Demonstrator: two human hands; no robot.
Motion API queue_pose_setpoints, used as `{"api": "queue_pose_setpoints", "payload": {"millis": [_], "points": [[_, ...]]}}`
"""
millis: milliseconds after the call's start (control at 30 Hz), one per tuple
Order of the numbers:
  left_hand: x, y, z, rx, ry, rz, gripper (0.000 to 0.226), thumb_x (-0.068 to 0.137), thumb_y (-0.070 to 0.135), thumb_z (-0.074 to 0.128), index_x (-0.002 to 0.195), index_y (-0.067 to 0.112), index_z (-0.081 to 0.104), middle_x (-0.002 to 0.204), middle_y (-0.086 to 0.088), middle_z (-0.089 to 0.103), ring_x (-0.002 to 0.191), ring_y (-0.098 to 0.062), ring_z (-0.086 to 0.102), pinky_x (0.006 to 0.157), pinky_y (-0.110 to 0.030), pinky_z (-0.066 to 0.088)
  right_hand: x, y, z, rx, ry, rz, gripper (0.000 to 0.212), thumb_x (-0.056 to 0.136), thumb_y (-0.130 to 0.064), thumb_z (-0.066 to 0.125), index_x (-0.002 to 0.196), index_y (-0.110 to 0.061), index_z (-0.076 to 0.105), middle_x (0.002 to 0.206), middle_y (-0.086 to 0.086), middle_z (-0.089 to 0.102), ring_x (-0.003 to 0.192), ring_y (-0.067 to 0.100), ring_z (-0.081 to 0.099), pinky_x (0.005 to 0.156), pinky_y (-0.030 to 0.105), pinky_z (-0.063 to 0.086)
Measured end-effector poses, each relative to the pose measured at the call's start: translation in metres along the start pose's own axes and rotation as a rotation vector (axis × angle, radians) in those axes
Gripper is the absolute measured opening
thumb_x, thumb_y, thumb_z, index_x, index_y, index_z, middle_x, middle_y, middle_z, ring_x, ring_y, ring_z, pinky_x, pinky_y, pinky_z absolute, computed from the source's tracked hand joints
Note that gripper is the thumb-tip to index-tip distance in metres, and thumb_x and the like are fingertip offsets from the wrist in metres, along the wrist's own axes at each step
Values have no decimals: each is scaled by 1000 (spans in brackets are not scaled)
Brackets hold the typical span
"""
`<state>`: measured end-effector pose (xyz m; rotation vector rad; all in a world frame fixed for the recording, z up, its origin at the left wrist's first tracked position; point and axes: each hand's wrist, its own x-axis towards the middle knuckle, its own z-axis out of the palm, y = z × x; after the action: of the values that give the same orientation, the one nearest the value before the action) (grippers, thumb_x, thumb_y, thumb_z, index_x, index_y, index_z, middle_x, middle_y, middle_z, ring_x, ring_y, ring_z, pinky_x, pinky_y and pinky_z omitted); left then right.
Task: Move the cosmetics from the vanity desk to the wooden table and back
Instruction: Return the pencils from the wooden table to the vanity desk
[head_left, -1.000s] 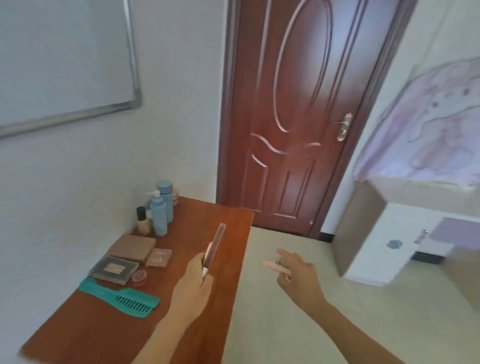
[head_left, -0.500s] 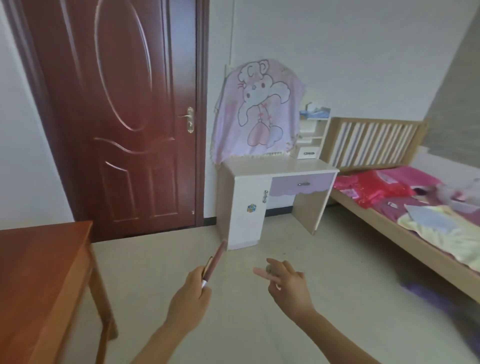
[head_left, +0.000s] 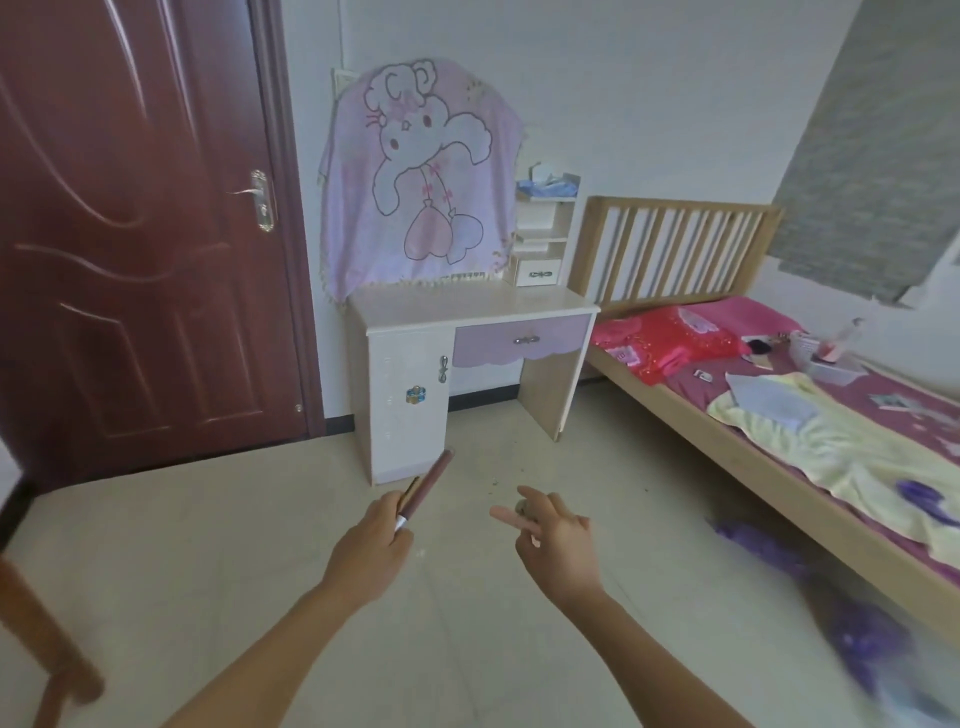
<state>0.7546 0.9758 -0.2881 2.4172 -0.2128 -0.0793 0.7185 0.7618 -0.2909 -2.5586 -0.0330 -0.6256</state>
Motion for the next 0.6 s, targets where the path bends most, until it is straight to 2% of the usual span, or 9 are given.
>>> {"api": "queue_pose_setpoints", "payload": {"millis": [167, 233, 333, 433, 500, 600], "points": [[86, 9, 13, -27, 41, 27, 30, 90, 12, 40, 120, 17, 40, 106, -3, 51, 76, -27, 53, 65, -33, 39, 78, 38, 18, -47, 53, -79, 50, 62, -4, 50, 110, -11, 63, 85, -1, 65, 78, 23, 65, 66, 33, 39], [122, 15, 14, -53, 59, 24, 29, 89, 11, 39, 118, 17, 40, 100, -2, 49, 71, -24, 51, 60, -32, 36, 115, 52, 24, -71, 49, -77, 50, 62, -6, 48, 109, -11, 64, 86, 1, 66, 77, 24, 66, 66, 33, 40], [177, 20, 15, -82, 73, 5, 30, 89, 10, 39, 118, 18, 41, 91, 1, 46, 63, -17, 46, 55, -29, 32, 171, 73, 32, -122, 59, -125, 49, 54, -7, 50, 100, -15, 64, 77, -5, 65, 67, 17, 66, 59, 26, 38], [232, 28, 17, -101, 102, -11, 30, 90, 11, 39, 119, 17, 40, 90, 0, 46, 67, -20, 47, 59, -30, 33, 220, 95, 40, -101, 49, -104, 50, 60, -7, 50, 107, -16, 63, 85, -6, 65, 77, 17, 65, 66, 29, 35], [260, 32, 26, -98, 74, -34, 30, 90, 11, 38, 119, 18, 40, 90, 0, 46, 65, -18, 46, 57, -30, 32, 240, 113, 50, -94, 21, -46, 48, 67, -6, 51, 113, -14, 61, 92, -2, 65, 85, 21, 63, 72, 31, 33], [296, 33, 52, -76, 7, -71, 28, 90, 11, 37, 117, 16, 40, 94, -1, 48, 65, -16, 46, 57, -29, 33, 263, 145, 69, -97, 10, -28, 48, 62, 2, 63, 107, -14, 64, 84, -3, 65, 74, 20, 65, 68, 29, 35]]}}
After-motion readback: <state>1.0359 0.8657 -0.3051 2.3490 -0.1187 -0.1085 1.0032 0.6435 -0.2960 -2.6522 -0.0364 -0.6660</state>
